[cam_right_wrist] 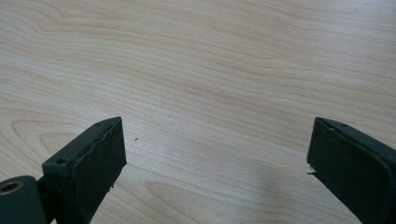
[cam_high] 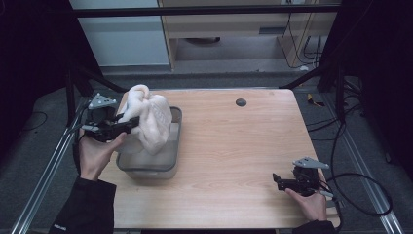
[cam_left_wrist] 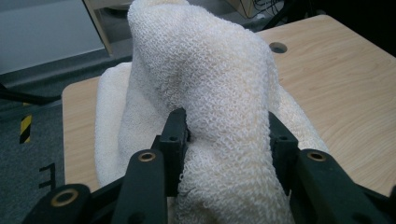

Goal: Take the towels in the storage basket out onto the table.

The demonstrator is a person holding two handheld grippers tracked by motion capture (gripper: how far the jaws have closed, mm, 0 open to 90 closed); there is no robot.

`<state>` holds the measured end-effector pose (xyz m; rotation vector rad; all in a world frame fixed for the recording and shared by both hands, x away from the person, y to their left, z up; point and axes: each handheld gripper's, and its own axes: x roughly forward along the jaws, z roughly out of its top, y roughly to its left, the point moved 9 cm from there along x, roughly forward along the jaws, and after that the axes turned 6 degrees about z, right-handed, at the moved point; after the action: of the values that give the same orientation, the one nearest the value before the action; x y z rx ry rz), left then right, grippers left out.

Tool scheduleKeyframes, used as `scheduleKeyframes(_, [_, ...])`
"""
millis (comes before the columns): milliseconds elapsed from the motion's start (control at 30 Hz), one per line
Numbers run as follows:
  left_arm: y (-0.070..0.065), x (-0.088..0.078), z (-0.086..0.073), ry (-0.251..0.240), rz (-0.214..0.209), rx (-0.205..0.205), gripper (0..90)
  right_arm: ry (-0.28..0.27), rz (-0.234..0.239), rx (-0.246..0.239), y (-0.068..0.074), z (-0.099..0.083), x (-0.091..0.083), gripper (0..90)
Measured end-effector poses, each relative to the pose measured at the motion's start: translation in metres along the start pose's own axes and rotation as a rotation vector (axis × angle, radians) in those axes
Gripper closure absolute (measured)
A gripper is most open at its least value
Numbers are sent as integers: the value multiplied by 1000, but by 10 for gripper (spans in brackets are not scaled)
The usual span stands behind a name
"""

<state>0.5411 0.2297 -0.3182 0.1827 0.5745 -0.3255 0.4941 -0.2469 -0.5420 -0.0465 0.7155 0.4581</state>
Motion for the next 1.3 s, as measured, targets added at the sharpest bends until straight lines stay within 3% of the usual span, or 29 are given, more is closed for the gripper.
scheduleKeyframes(267, [-2, -17, 11, -48, -25, -6, 592, -1, -2, -2, 0, 0, 0, 46])
scheduleKeyframes(567, [-12, -30, 22, -84, -44, 16, 591, -7, -8, -10, -2, 1, 0, 47])
scheduleKeyframes(933, [-32, -38, 37, -115, -76, 51, 590, -13, -5, 1, -2, 2, -2, 47])
scheduleKeyframes(1300, [-63, -37, 51, -129, -124, 96, 590, -16, -10, -6, -3, 2, -3, 47])
